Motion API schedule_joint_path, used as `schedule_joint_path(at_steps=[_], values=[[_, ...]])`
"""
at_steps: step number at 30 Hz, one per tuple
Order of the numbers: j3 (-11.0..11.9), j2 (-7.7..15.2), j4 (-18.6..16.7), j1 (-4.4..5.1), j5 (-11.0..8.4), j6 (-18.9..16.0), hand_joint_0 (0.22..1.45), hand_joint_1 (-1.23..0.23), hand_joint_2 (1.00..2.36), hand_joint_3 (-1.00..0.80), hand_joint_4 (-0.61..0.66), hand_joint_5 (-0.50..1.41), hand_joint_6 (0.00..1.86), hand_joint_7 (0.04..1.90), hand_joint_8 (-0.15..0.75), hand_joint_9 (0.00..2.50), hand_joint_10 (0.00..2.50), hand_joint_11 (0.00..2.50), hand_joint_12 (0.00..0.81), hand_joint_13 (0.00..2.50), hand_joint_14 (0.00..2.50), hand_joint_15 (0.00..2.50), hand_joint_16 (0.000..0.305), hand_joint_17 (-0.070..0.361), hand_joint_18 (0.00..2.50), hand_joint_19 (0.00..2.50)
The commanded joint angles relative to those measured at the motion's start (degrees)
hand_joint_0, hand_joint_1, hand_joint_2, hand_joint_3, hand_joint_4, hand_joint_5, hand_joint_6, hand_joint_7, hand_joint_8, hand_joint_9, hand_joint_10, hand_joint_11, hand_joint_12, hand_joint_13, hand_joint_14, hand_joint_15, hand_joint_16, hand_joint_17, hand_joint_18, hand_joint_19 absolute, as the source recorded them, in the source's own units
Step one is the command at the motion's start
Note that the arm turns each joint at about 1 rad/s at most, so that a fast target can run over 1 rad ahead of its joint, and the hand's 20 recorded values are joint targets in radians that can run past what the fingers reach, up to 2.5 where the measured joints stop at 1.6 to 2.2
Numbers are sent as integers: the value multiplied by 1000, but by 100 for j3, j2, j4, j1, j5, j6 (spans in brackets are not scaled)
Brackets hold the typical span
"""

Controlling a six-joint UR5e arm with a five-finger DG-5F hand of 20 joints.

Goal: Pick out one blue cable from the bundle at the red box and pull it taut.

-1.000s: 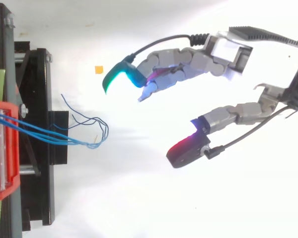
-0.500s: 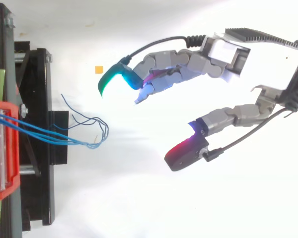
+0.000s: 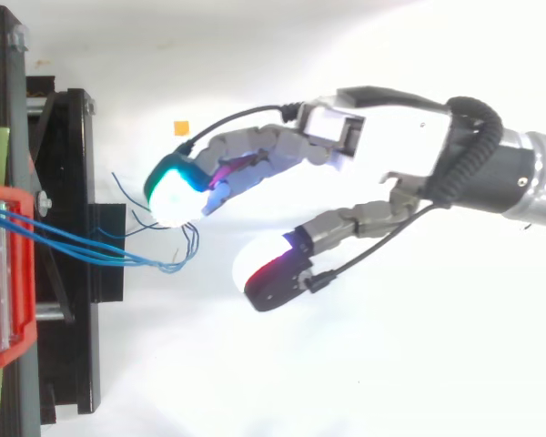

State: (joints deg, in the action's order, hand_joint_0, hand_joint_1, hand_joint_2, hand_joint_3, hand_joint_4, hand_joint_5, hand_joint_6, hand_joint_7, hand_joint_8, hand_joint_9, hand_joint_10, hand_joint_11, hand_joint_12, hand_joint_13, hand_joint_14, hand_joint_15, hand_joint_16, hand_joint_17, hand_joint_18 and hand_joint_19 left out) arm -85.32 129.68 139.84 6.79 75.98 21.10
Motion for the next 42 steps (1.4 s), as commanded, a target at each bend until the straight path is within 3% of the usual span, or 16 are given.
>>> schedule_joint_path(at_steps=[1,9,13,14,17,22,29,35,42], values=[[183,136,-18,-2,92,-54,491,-580,1002,-477,261,-187,502,670,270,698,10,241,365,621,9,231,52,116,580,581],[183,154,-203,-2,101,-63,487,-567,1002,-477,270,-182,502,689,273,701,10,249,370,620,9,244,53,120,584,598],[332,488,-352,-28,154,-177,488,-566,1002,-478,273,-180,502,696,274,702,11,253,373,622,10,251,53,120,585,598],[517,655,-370,-46,233,-335,487,-567,1002,-476,271,-178,502,698,272,704,10,251,373,624,10,258,53,120,586,607],[719,813,-370,-55,409,-564,491,-567,1002,-475,275,-177,502,707,273,719,11,272,372,631,12,267,54,121,592,616],[771,813,-396,-46,558,-713,492,-552,1003,-470,274,-173,502,738,276,734,11,282,372,646,11,279,54,121,600,625],[771,813,-519,-46,567,-862,489,-513,1002,-476,286,-162,502,780,280,748,12,303,372,663,13,292,55,123,614,642],[771,813,-844,-55,655,-942,521,-571,1007,-431,275,-156,503,814,269,751,12,306,361,659,12,299,52,118,610,650],[771,822,-897,-63,690,-977,550,-597,1013,-371,253,-150,503,868,262,747,13,308,353,660,12,300,51,114,607,655]])
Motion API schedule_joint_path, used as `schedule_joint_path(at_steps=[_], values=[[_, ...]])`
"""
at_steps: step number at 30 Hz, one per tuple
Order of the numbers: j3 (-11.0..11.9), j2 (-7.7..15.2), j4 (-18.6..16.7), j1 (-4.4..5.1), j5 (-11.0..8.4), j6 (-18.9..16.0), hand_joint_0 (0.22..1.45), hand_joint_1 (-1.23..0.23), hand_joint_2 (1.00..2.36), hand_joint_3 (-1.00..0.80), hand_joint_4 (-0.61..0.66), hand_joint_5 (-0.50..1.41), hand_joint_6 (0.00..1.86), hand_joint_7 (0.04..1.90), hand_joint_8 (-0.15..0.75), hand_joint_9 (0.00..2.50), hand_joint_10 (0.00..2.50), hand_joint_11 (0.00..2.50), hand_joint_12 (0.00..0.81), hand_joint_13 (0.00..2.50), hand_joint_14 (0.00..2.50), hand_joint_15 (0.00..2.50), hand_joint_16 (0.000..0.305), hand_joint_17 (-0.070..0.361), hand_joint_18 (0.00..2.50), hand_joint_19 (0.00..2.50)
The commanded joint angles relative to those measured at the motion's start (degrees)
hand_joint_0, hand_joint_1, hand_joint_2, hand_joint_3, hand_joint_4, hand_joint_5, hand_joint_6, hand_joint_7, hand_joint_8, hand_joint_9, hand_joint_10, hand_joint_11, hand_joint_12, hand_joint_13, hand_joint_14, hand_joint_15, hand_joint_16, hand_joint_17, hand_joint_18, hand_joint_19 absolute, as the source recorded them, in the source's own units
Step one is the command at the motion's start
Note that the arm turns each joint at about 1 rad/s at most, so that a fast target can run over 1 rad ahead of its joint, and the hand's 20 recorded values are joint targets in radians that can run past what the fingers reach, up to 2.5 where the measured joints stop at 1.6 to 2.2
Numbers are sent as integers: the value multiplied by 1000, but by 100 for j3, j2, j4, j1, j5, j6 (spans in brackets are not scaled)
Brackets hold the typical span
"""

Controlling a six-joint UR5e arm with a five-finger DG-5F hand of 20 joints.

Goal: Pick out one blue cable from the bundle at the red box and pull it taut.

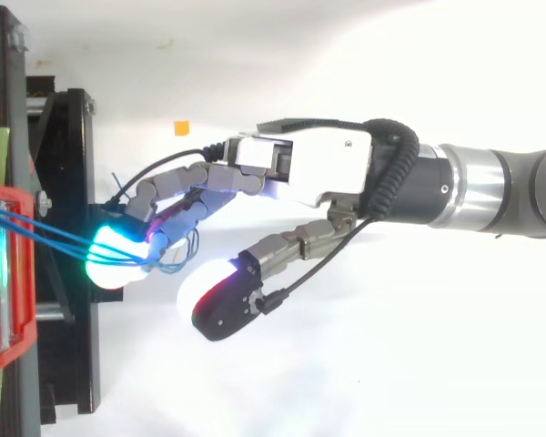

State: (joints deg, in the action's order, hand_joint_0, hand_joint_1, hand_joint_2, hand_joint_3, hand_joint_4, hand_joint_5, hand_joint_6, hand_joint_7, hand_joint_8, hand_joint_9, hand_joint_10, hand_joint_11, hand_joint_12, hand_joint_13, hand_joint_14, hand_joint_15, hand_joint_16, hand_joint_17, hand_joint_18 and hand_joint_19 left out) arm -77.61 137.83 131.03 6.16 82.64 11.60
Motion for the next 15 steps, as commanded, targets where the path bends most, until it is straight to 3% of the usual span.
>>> schedule_joint_path(at_steps=[1,15], values=[[0,7,-16,-1,33,-26,550,-598,1013,-372,254,-150,503,874,263,747,13,316,353,660,12,300,50,114,607,655],[0,51,19,-1,50,-35,542,-569,1007,-431,259,-148,503,872,264,758,13,323,355,669,12,304,51,115,614,663]])
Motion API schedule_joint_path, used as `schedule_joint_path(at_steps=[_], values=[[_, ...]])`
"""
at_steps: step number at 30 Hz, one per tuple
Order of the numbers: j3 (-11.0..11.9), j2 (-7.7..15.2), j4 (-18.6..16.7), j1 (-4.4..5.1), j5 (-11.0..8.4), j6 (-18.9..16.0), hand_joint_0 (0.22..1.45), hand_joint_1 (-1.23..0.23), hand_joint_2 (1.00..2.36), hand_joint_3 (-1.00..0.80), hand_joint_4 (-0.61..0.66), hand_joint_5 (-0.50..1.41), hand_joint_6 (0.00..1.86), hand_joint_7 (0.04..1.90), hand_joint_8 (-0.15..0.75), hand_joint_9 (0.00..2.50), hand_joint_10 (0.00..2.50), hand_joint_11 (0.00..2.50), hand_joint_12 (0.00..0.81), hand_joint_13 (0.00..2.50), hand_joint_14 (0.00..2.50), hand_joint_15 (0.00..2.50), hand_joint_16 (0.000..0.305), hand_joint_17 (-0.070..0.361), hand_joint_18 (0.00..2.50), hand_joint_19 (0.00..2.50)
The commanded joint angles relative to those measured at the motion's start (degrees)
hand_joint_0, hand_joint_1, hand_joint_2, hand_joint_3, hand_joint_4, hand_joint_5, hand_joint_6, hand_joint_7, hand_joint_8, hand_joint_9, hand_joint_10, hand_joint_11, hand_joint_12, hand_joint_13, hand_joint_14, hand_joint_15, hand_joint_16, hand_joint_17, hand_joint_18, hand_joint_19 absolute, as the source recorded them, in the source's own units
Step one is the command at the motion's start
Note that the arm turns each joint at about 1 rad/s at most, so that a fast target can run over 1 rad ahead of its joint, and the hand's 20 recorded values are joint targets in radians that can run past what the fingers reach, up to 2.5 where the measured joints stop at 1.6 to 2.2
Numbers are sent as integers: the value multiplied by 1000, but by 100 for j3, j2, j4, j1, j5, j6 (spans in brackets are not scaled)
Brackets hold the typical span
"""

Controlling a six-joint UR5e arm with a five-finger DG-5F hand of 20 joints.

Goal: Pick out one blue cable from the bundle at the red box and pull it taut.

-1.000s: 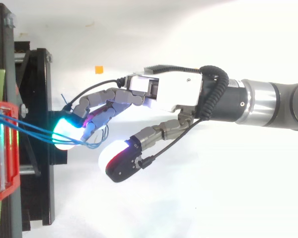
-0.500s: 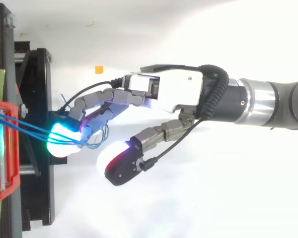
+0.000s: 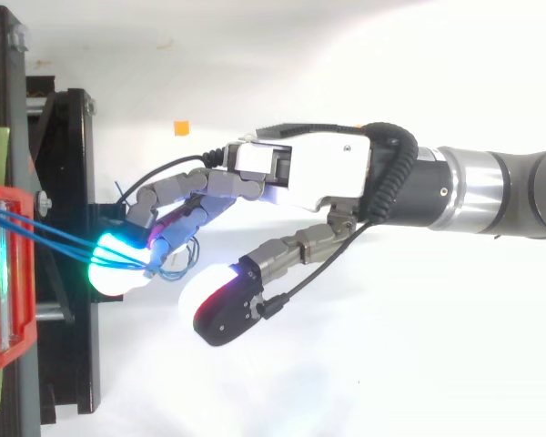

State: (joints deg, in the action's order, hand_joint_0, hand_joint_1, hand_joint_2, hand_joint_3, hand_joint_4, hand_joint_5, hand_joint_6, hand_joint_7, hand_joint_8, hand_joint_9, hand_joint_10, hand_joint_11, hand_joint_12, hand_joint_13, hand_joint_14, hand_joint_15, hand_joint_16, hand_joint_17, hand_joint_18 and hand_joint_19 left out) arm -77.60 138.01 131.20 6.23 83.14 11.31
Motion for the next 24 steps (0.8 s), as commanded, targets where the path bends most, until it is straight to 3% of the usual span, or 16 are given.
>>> schedule_joint_path(at_steps=[1,8,24], values=[[0,77,2,-17,0,-6,542,-563,1007,-436,258,-148,503,873,264,761,13,317,355,669,12,304,51,115,614,663],[26,252,-323,-26,132,-120,543,-530,1006,-440,255,-143,503,894,264,769,13,325,355,674,13,313,51,115,617,662],[88,244,-411,-43,185,-94,585,-548,1021,-271,151,-129,503,1050,260,775,14,343,346,679,13,320,49,111,612,676]])
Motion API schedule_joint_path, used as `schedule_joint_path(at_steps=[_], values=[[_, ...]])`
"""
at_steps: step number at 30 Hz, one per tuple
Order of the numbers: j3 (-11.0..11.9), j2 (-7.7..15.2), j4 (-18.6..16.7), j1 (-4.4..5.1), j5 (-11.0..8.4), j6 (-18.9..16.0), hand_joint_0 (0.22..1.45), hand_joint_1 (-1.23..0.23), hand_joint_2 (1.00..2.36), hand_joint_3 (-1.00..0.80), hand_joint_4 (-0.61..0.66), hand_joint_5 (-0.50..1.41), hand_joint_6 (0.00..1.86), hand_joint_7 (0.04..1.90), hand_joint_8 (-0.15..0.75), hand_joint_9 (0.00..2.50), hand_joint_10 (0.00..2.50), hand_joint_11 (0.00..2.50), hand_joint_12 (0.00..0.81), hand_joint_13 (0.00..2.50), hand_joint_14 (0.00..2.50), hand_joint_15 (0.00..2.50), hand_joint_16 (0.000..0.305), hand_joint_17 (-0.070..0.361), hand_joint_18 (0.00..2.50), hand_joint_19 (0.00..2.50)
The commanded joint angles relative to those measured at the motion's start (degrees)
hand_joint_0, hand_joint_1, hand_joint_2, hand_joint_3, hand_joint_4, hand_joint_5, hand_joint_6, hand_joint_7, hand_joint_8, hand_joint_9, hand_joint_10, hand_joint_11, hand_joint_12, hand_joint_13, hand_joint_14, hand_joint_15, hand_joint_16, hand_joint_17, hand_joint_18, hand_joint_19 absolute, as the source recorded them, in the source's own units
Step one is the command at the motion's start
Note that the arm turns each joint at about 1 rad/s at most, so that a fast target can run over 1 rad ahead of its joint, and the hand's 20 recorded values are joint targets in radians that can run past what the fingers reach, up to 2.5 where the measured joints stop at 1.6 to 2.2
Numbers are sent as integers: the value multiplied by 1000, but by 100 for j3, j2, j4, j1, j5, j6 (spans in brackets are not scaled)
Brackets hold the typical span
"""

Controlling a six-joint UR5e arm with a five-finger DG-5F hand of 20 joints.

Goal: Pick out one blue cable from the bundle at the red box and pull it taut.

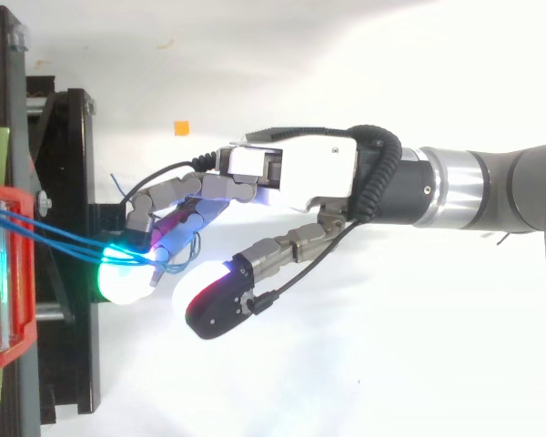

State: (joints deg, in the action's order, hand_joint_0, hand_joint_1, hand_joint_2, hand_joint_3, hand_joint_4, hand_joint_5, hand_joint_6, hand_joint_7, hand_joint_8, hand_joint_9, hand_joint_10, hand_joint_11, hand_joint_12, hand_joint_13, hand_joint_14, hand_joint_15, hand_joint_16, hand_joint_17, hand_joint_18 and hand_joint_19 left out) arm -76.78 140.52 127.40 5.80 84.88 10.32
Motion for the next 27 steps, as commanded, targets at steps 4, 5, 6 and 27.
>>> schedule_joint_path(at_steps=[4,5,6,27], values=[[14,1,-57,0,11,5,586,-551,1021,-268,149,-128,503,1057,260,774,14,350,347,674,13,323,49,110,609,678],[14,1,-57,0,11,5,587,-551,1021,-267,144,-127,503,1065,258,776,14,345,345,674,13,317,49,110,608,680],[14,1,-57,0,11,5,589,-551,1021,-264,138,-125,503,1080,261,775,14,347,346,673,15,322,49,110,608,679],[32,-7,-57,0,72,-13,568,-549,1015,-342,53,-117,583,1154,264,794,15,376,351,687,14,318,50,112,624,676]])
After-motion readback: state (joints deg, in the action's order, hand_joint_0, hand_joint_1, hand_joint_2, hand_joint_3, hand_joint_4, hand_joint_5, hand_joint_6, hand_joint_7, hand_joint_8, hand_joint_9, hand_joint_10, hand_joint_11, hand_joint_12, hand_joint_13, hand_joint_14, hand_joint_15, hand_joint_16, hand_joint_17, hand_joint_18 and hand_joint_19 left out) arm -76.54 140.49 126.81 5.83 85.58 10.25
